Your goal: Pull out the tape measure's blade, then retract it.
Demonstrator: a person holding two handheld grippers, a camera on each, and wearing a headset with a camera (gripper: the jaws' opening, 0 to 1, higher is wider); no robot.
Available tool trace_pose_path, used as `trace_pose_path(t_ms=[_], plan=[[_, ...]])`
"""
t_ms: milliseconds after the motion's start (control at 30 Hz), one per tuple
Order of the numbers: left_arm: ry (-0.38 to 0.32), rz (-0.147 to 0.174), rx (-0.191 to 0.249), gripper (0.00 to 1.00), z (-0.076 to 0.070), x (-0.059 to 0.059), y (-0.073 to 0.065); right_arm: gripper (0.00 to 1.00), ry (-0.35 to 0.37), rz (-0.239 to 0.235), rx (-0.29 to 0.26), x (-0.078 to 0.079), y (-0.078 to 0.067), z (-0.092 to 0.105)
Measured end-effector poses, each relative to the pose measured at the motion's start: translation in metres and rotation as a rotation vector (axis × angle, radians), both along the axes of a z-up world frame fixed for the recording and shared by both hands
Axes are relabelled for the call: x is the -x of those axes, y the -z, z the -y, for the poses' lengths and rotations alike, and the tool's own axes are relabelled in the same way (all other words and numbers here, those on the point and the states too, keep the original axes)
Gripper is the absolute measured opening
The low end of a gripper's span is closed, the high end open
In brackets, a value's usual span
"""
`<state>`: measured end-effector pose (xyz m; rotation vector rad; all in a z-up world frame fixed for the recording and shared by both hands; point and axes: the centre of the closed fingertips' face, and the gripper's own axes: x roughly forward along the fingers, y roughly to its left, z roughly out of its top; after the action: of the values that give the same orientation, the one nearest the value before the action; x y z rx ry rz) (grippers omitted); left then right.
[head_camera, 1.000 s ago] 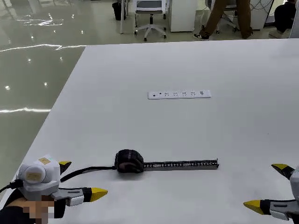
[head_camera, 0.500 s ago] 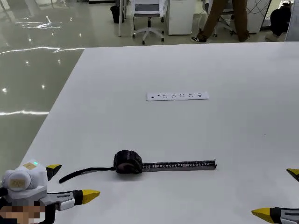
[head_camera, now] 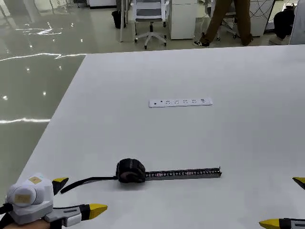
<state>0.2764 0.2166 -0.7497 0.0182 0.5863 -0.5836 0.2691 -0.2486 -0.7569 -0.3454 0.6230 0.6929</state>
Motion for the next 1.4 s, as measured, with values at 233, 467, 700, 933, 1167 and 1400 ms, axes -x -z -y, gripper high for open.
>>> trace_pose_path(t_ms=[233,467,700,933,1167,1400], plan=[[0.008,0.012,-0.015,1.00,-0.002,-0.003,-0.001,1.00,0.008,0.002,-0.018,-0.002,-0.003,-0.001],[0.007,0.054,-0.024,1.00,0.000,-0.006,-0.009,1.00,0.010,0.016,-0.043,-0.005,-0.009,-0.001],[-0.019,0.049,-0.016,1.00,0.001,-0.003,-0.006,1.00,-0.018,0.009,-0.020,-0.002,-0.004,0.001],[-0.047,0.049,-0.021,1.00,0.000,-0.004,-0.007,1.00,-0.021,0.010,-0.024,-0.001,-0.003,0.004],[-0.057,0.053,-0.021,1.00,0.004,-0.009,-0.007,1.00,-0.024,0.010,-0.025,-0.002,-0.002,0.005],[-0.082,0.043,-0.013,0.99,0.000,-0.010,-0.004,0.99,-0.045,0.015,-0.002,-0.006,-0.004,0.004]])
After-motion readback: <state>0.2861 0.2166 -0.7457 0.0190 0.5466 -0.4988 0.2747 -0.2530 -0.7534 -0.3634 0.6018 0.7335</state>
